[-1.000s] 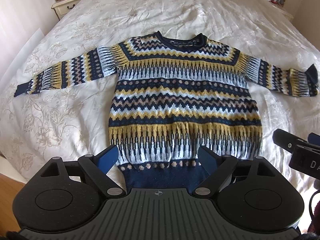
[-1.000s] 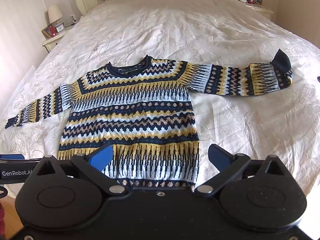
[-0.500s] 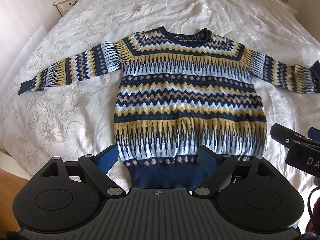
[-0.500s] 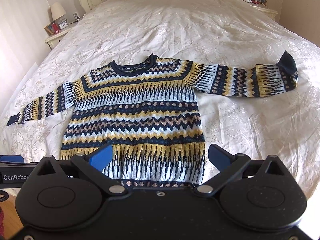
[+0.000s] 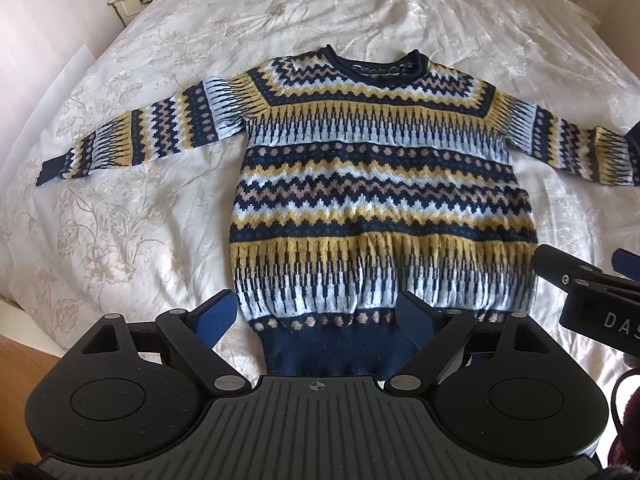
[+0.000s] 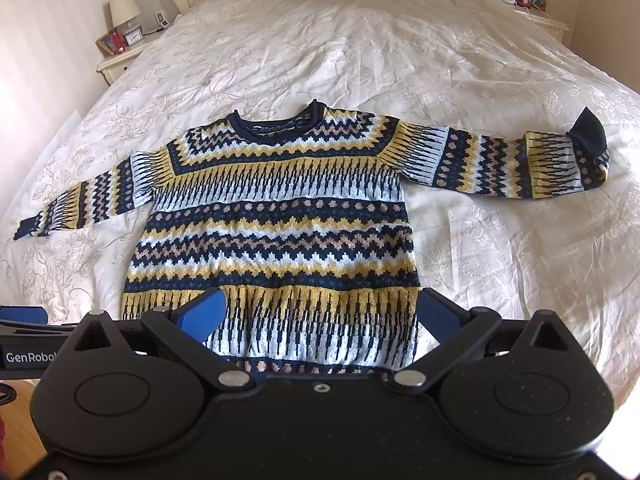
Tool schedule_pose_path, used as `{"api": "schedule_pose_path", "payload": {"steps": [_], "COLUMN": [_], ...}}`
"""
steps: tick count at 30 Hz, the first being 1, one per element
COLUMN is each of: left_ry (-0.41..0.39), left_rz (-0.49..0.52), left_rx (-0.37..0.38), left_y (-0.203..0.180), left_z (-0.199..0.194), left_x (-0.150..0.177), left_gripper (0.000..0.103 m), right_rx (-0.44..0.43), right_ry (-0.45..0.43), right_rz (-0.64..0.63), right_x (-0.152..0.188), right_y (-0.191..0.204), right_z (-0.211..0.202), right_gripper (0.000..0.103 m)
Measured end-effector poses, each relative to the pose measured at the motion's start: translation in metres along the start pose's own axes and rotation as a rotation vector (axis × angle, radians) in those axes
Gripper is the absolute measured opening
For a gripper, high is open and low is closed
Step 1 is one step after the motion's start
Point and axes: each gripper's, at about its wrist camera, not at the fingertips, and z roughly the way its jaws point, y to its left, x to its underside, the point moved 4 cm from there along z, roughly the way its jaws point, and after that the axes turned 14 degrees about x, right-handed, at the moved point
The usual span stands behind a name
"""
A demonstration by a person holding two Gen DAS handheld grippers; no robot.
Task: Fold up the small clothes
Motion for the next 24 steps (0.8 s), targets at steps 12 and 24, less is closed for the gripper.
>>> {"api": "schedule_pose_path", "payload": {"steps": [12, 24], "left_ry": [0.030, 0.076], "left_rz": [-0.008, -0.024], "left_rx": [-0.002, -0.003], "left_y": [0.001, 0.006], "left_z": [0.012, 0.028], "left_x": [-0.006, -0.014], "left_gripper": [0.087, 0.087], "right_rx": [-0.005, -0.012], "right_ry": [0.023, 0.060], "right_rz": [-0.013, -0.016], "right_x": [-0.007, -0.013], "right_y": [0.004, 0.006], "right_z": [0.012, 0.030], "right_gripper": [0.101, 0.101]}}
